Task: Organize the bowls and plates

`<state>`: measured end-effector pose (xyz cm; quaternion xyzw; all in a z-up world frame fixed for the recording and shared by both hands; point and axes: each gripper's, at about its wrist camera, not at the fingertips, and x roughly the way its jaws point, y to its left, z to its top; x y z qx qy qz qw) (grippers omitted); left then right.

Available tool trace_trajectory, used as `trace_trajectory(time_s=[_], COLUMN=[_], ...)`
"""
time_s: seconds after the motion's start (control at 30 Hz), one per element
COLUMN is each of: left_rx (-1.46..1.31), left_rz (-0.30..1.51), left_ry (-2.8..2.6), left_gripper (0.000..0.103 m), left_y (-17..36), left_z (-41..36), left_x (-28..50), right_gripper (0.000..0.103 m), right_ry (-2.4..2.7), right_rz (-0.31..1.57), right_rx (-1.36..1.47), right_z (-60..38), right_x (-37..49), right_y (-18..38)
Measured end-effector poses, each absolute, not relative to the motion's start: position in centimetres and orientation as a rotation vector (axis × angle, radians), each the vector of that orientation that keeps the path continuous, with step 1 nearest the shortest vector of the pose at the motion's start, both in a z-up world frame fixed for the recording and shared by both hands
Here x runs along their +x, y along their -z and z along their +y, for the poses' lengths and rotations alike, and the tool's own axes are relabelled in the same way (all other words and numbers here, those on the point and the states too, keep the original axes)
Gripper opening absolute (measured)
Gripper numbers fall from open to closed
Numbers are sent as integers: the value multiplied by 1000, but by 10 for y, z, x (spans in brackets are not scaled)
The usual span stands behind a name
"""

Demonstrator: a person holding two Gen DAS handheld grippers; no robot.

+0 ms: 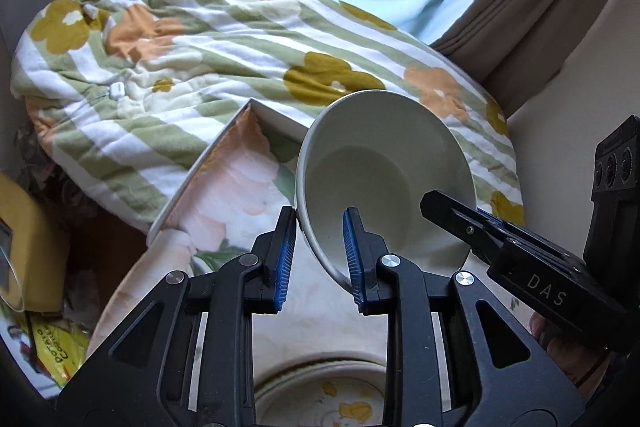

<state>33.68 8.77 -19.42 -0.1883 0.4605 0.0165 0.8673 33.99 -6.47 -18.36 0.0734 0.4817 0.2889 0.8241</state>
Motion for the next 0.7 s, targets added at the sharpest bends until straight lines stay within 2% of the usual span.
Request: trace_trajectory(time_s=[0.3,0.7], left_rx=[-342,-286], left_rz=[914,988], left_ry=[86,256], left_gripper=[22,22], left_y=[145,150], left_z=[-33,-179], left_x=[256,173], right_gripper=[16,16], right_ry=[-519,-348], right_rz=[934,921], right_rx=[167,209], right_z=[-176,-311], right_x=[247,152], right_y=[129,126])
